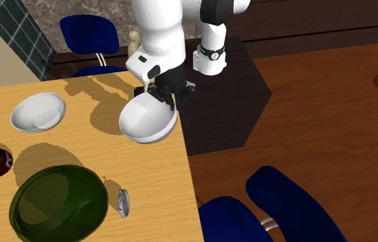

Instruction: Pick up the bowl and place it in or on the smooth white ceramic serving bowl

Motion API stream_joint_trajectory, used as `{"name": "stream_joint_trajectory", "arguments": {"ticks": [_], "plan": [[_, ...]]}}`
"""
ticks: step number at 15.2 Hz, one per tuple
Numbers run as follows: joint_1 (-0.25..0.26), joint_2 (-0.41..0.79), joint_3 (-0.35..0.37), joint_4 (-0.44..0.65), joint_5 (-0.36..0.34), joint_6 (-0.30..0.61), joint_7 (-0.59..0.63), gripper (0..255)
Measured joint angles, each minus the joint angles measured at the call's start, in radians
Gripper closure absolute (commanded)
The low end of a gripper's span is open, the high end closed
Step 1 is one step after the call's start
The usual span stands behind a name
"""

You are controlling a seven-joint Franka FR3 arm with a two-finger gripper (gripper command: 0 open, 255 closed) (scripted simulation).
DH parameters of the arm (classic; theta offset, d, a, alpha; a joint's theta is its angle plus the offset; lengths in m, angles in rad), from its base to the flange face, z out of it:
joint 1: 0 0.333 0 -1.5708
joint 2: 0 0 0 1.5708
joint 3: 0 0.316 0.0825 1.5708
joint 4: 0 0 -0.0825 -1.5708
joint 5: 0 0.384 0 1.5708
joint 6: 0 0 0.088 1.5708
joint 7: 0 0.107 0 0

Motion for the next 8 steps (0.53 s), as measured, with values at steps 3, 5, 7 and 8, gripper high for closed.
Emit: {"name": "stream_joint_trajectory", "arguments": {"ticks": [3,5,7,8], "plan": [[-0.014,-0.003,-0.018,0.015,-0.005,-0.019,-0.029,255],[-0.035,0.002,-0.046,0.034,-0.007,-0.034,-0.076,255],[-0.056,0.013,-0.075,0.047,-0.006,-0.038,-0.125,255],[-0.066,0.029,-0.091,0.069,-0.001,-0.047,-0.155,255]]}}
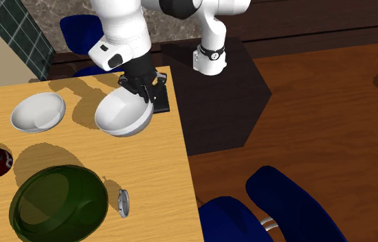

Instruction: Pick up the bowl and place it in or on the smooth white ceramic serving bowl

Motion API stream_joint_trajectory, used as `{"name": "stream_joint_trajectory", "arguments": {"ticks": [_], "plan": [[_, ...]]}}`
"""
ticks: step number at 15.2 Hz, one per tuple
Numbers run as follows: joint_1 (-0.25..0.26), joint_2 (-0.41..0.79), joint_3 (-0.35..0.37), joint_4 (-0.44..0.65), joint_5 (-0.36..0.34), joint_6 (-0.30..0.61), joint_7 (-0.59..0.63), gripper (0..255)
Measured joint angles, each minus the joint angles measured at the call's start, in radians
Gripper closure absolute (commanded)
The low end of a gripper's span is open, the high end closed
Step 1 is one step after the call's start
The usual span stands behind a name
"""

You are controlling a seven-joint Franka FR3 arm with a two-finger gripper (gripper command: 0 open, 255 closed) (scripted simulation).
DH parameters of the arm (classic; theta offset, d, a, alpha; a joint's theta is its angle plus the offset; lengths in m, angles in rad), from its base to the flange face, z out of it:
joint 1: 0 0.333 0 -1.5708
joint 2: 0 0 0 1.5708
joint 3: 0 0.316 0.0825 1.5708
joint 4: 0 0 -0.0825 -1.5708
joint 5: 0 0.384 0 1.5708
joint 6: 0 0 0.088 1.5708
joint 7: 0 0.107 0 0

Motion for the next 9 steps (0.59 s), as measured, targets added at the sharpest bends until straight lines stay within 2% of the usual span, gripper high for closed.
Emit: {"name": "stream_joint_trajectory", "arguments": {"ticks": [6,9], "plan": [[-0.061,0.062,-0.081,0.102,0.025,-0.051,-0.157,255],[-0.100,0.134,-0.124,0.183,0.064,-0.076,-0.256,255]]}}
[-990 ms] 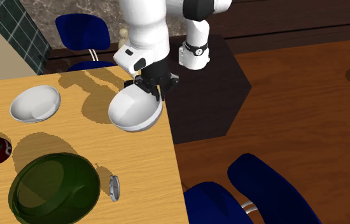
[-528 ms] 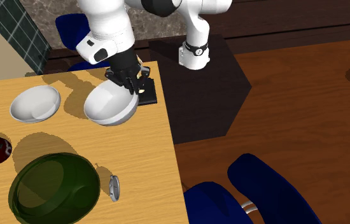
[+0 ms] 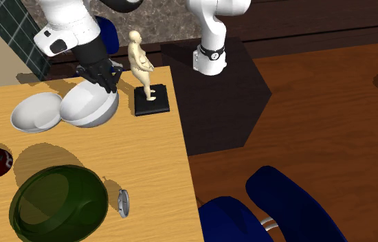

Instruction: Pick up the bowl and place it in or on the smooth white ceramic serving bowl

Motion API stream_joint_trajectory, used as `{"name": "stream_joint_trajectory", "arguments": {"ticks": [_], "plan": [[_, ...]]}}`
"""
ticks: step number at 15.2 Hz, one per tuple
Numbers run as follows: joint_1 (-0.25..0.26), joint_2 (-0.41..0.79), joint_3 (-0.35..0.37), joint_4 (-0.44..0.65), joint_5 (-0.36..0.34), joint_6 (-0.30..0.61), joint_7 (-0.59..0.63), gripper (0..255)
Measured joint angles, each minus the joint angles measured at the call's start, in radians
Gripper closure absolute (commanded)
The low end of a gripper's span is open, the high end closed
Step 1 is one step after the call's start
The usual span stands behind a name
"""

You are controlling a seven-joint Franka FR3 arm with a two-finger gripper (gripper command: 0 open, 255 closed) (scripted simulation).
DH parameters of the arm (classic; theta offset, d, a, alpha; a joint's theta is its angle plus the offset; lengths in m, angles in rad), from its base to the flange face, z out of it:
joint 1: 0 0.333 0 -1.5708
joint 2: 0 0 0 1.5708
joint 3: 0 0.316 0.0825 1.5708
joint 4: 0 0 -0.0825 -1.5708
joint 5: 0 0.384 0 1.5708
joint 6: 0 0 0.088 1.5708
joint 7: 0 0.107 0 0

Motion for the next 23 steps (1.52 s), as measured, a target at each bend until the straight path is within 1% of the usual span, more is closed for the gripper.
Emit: {"name": "stream_joint_trajectory", "arguments": {"ticks": [4,9,13,14,18,21,23], "plan": [[-0.053,0.083,-0.039,0.101,0.050,-0.039,-0.111,255],[-0.144,0.212,-0.070,0.267,0.128,-0.113,-0.246,255],[-0.245,0.334,-0.080,0.423,0.198,-0.178,-0.350,255],[-0.268,0.361,-0.080,0.472,0.211,-0.206,-0.365,255],[-0.403,0.514,-0.065,0.701,0.284,-0.304,-0.443,255],[-0.519,0.635,-0.047,0.907,0.331,-0.394,-0.480,255],[-0.548,0.676,-0.038,0.959,0.346,-0.406,-0.486,255]]}}
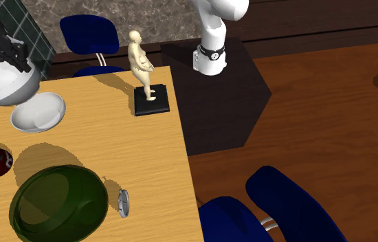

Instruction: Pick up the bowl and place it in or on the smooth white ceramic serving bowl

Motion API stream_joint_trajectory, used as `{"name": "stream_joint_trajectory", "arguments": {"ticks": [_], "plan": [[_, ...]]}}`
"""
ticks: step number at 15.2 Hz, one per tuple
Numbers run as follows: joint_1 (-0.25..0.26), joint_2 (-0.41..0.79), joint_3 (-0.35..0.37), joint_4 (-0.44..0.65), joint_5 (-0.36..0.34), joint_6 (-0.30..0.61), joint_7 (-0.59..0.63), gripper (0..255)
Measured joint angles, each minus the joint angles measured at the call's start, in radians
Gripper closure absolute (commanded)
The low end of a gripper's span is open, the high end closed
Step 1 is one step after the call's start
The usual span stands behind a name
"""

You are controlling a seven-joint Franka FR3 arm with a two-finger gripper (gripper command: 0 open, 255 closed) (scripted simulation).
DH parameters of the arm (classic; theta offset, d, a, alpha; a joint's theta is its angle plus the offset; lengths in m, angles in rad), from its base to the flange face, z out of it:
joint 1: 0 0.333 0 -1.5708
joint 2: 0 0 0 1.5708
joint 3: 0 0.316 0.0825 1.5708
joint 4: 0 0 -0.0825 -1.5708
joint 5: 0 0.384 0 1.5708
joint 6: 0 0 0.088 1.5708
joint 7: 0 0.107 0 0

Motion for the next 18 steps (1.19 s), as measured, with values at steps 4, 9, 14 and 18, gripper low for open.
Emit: {"name": "stream_joint_trajectory", "arguments": {"ticks": [4,9,14,18], "plan": [[-0.001,0.014,0.004,-0.030,0.007,0.040,-0.012,255],[0.011,0.022,0.008,-0.085,0.014,0.099,-0.022,255],[0.021,0.031,0.012,-0.142,0.022,0.160,-0.034,255],[0.025,0.046,0.018,-0.174,0.031,0.204,-0.041,255]]}}
